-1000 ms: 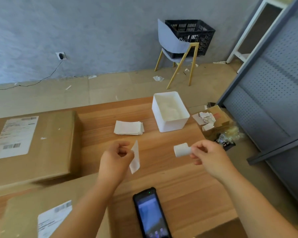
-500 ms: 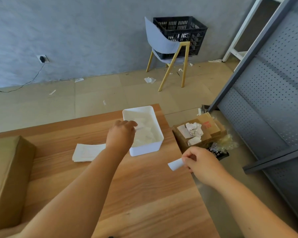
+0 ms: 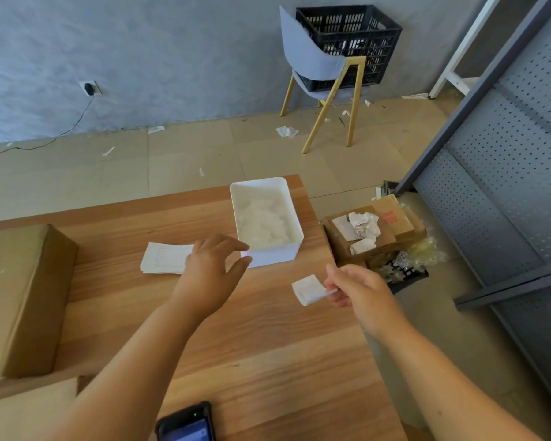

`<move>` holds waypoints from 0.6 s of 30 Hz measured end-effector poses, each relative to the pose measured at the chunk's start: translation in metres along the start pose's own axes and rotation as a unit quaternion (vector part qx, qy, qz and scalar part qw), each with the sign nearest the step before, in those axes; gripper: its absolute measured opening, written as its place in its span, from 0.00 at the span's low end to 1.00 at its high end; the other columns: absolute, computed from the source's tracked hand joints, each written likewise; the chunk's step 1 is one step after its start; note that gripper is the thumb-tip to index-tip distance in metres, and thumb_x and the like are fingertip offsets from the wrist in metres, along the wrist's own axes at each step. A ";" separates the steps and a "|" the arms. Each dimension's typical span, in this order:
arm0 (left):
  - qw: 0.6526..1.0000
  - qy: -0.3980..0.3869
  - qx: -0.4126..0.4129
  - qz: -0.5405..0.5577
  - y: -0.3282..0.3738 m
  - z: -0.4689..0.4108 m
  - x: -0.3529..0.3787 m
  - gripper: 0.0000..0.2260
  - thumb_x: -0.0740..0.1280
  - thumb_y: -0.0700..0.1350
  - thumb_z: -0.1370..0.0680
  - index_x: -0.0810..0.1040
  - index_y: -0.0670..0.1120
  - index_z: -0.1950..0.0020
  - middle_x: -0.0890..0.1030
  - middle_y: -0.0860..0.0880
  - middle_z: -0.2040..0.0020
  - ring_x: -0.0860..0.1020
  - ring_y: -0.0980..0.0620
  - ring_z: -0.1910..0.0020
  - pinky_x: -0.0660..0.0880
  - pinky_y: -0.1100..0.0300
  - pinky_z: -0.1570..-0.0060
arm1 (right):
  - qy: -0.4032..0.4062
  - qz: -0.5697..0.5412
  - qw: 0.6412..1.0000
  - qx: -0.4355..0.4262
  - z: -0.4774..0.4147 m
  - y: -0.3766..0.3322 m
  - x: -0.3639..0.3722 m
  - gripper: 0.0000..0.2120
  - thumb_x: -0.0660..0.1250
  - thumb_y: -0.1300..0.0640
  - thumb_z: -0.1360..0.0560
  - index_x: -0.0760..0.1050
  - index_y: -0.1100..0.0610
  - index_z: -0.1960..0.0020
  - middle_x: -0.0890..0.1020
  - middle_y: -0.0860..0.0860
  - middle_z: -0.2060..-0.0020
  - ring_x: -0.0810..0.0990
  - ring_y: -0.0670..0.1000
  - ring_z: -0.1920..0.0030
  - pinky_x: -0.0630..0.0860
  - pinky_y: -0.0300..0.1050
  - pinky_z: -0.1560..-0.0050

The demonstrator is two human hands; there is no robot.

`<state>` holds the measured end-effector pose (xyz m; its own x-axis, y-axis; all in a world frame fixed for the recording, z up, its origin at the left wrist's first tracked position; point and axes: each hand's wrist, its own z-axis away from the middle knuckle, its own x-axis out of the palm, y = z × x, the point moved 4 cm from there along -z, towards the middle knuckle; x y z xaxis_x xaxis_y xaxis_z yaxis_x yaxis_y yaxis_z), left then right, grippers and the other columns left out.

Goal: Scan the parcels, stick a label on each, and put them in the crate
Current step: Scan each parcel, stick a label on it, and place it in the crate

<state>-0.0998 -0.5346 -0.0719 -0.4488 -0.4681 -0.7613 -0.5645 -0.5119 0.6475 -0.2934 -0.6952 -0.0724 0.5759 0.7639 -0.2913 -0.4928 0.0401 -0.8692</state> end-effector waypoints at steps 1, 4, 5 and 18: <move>0.999 -0.003 -0.022 0.042 -0.003 0.014 -0.004 0.05 0.67 0.49 0.24 0.79 0.56 0.49 0.78 0.59 0.48 0.74 0.59 0.49 0.71 0.59 0.50 | 0.004 0.001 1.000 -0.006 0.002 0.001 0.003 0.10 0.69 0.53 0.26 0.78 0.59 0.60 0.80 0.49 0.66 0.79 0.51 0.60 0.78 0.51 0.54; 0.988 -0.016 -0.113 0.107 -0.018 0.056 -0.013 0.04 0.67 0.51 0.25 0.77 0.61 0.55 0.79 0.63 0.56 0.73 0.71 0.54 0.67 0.71 0.61 | -0.024 0.031 0.999 -0.007 0.013 0.004 0.016 0.10 0.68 0.70 0.30 0.75 0.55 0.58 0.79 0.51 0.60 0.78 0.49 0.57 0.76 0.42 0.60; 0.984 -0.022 -0.135 0.112 -0.025 0.070 -0.014 0.04 0.67 0.51 0.25 0.77 0.61 0.55 0.79 0.63 0.57 0.73 0.72 0.55 0.66 0.72 0.62 | -0.040 0.031 0.999 -0.005 0.017 0.006 0.021 0.13 0.66 0.73 0.31 0.75 0.55 0.58 0.79 0.50 0.60 0.78 0.49 0.57 0.75 0.40 0.60; 0.903 -0.063 -0.269 0.328 -0.076 0.214 -0.054 0.06 0.69 0.48 0.25 0.79 0.52 0.48 0.84 0.50 0.57 0.81 0.55 0.62 0.77 0.59 0.60 | -0.258 0.031 0.963 -0.068 0.123 -0.013 0.156 0.16 0.64 0.76 0.31 0.75 0.57 0.55 0.81 0.50 0.57 0.80 0.47 0.56 0.77 0.42 0.56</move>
<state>-0.1807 -0.3166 -0.0869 -0.6593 -0.7293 -0.1831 0.2554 -0.4462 0.8577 -0.2776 -0.4972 -0.0569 0.1298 0.9819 -0.1379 -0.4054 -0.0743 -0.9111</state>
